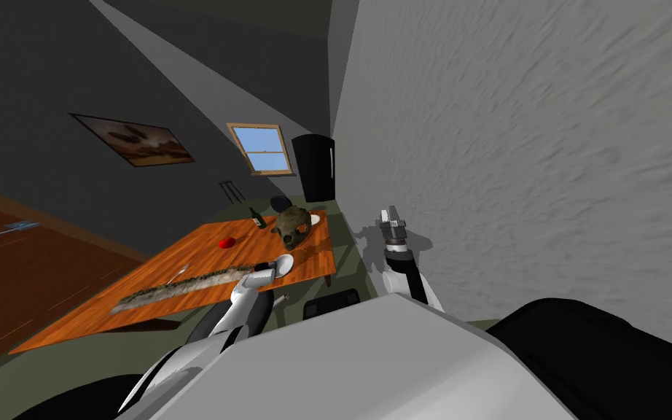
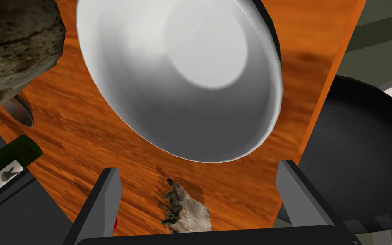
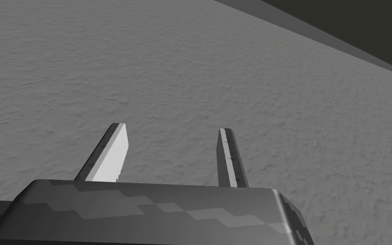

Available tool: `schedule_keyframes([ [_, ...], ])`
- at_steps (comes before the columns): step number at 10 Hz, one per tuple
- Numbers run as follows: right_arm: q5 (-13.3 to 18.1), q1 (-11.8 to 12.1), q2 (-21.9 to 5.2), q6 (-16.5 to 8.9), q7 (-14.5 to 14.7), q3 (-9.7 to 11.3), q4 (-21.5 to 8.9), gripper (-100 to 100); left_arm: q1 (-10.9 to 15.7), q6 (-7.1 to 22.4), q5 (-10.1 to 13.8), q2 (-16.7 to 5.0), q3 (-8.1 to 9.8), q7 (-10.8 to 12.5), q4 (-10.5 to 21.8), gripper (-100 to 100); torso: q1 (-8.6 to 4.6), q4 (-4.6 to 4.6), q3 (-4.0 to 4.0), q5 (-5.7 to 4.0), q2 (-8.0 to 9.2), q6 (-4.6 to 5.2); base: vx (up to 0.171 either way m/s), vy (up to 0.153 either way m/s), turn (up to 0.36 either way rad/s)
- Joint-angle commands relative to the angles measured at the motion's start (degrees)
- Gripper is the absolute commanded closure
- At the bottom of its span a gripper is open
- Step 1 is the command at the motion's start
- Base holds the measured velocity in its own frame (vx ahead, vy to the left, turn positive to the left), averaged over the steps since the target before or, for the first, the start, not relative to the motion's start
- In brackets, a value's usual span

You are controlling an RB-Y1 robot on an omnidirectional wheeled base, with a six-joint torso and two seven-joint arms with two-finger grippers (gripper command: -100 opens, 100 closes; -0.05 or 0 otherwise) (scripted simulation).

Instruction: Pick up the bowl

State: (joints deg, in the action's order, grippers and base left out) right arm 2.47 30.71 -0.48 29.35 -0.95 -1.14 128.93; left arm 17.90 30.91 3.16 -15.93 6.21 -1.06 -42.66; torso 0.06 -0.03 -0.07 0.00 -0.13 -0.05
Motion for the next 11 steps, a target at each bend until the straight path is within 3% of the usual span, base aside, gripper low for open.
schedule_keyframes([
  [1, 0.0, 0.0, 0.0, 0.0, 0.0, 0.0, 0.0, 0, 0.67, 0.3, -0.41, 0.02, -0.39, 0.03, 1.86, -100, 0.0, 0.0, 0.0, 0.0, 0.0, 0.0, 0.027, 0.009, -0.008],
  [7, 0.0, 0.0, 0.0, 0.0, 0.0, 0.0, 0.0, 0, 1.41, 5.04, -1.71, 0.44, -3.62, -0.58, 8.56, -100, -0.04, -0.01, -0.03, -0.01, -0.04, 0.01, 0.045, 0.014, -0.059],
  [10, 0.0, 0.0, 0.0, 0.0, 0.0, 0.0, 0.0, 0, 1.68, 4.67, -1.8, 0.47, -3.6, -0.45, 8.93, -100, -0.05, 0.0, 0.02, -0.01, 0.04, -0.01, 0.023, 0.007, -0.006],
  [11, 0.0, 0.0, 0.0, 0.0, 0.0, 0.0, 0.0, 0, 1.62, 4.87, -1.79, 0.47, -3.61, -0.47, 8.8, 0, -0.07, 0.02, 0.05, -0.02, 0.1, 0.0, 0.0, 0.0, 0.0],
])
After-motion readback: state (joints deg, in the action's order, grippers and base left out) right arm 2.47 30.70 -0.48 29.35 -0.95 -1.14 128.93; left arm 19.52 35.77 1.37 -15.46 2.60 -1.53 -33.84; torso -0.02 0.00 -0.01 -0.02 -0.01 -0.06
